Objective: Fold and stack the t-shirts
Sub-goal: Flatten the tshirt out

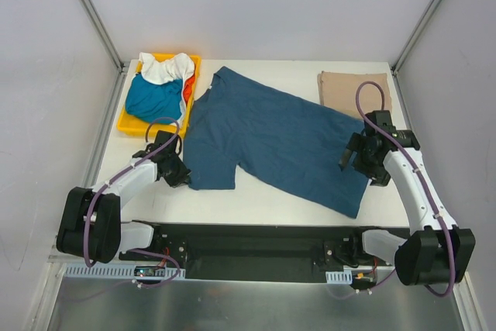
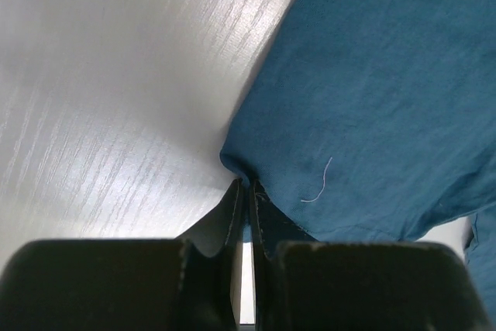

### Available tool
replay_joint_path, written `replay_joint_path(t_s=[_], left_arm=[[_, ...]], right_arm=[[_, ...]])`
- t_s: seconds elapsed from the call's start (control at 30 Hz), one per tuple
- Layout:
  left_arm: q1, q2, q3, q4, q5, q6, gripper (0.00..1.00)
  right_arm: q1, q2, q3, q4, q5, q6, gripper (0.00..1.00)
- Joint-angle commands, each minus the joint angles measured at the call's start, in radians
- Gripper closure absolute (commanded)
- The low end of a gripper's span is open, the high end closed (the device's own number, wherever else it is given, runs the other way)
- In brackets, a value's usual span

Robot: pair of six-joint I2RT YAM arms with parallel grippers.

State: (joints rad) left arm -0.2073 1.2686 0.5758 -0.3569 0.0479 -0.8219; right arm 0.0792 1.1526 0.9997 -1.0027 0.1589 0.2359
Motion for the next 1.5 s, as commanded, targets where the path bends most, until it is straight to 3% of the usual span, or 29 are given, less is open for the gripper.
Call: replay_joint_path(t_s=[0.0,0.3,0.37,0.57,0.67,1.13,1.33,1.47], left_arm=[[0.009,-0.011,-0.021,-0.007,0.029,0.046,1.0],[0.009,-0.061,-0.01,-0.005,0.029,0.078,1.0],[0.009,-0.069,-0.002,-0.005,0.029,0.079,1.0],[0.009,-0.074,-0.004,-0.005,0.026,0.084,1.0],[0.009,-0.064,0.004,-0.007,0.0,0.101,1.0],[0.016,-0.054,0.025,-0.025,0.004,0.124,1.0],[0.017,-0.058,0.032,-0.028,0.003,0.115,1.0],[0.019,-0.066,0.036,-0.036,0.001,0.112,1.0]], right_arm=[[-0.016,-0.065,-0.035,-0.131,-0.013,0.12,0.04],[-0.042,-0.097,-0.159,-0.16,-0.01,0.253,0.01],[-0.041,-0.079,-0.177,-0.137,-0.047,0.252,0.05],[-0.016,-0.005,-0.263,-0.074,-0.068,0.253,0.36],[0.027,0.028,-0.289,-0.025,-0.045,0.282,0.44],[0.076,0.229,-0.316,0.069,0.063,0.296,0.55],[0.076,0.311,-0.302,0.144,0.024,0.247,0.58],[0.076,0.355,-0.293,0.213,-0.015,0.214,0.71]])
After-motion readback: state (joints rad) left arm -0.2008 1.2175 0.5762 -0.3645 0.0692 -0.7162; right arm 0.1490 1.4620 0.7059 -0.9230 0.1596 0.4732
